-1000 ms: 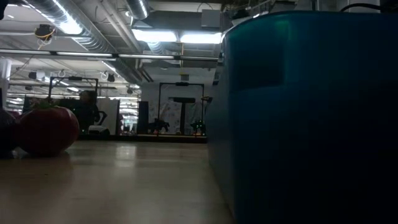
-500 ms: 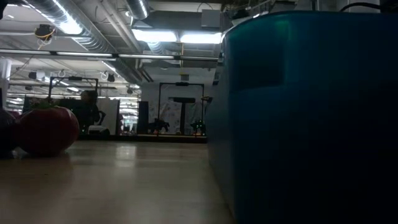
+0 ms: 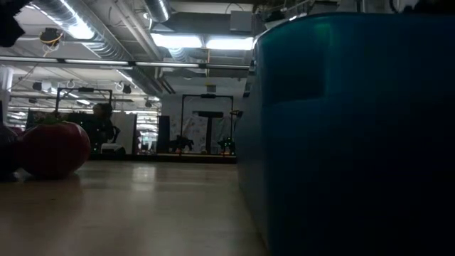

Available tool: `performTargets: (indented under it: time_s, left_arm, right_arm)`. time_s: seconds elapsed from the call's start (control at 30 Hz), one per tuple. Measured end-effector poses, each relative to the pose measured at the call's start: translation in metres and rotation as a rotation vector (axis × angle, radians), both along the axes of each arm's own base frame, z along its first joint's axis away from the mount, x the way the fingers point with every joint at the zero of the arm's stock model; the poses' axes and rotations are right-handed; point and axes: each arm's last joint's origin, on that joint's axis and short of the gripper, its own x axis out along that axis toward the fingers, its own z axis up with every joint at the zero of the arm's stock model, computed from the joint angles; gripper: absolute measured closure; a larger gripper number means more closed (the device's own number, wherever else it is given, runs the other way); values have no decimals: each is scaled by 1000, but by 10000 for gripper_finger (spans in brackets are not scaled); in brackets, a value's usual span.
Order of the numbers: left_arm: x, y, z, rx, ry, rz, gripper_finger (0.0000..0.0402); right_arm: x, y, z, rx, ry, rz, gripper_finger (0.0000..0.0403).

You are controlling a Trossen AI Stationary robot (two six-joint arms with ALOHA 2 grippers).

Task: Sort produce into baskets
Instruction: Put the green chayote into the brown wire basket

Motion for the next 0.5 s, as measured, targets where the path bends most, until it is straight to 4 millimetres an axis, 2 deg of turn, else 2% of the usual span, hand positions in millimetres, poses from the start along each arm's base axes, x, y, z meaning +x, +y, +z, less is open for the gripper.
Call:
performTargets:
  time_s: [0.23, 0.5]
  left_arm:
    - [9, 17, 17, -17, -42, 40, 94]
    - [43, 67, 56, 7, -280, 157, 91]
  right_arm:
    - [1, -1, 29, -97, -160, -39, 205]
    - [2, -3, 45, -221, -292, -96, 205]
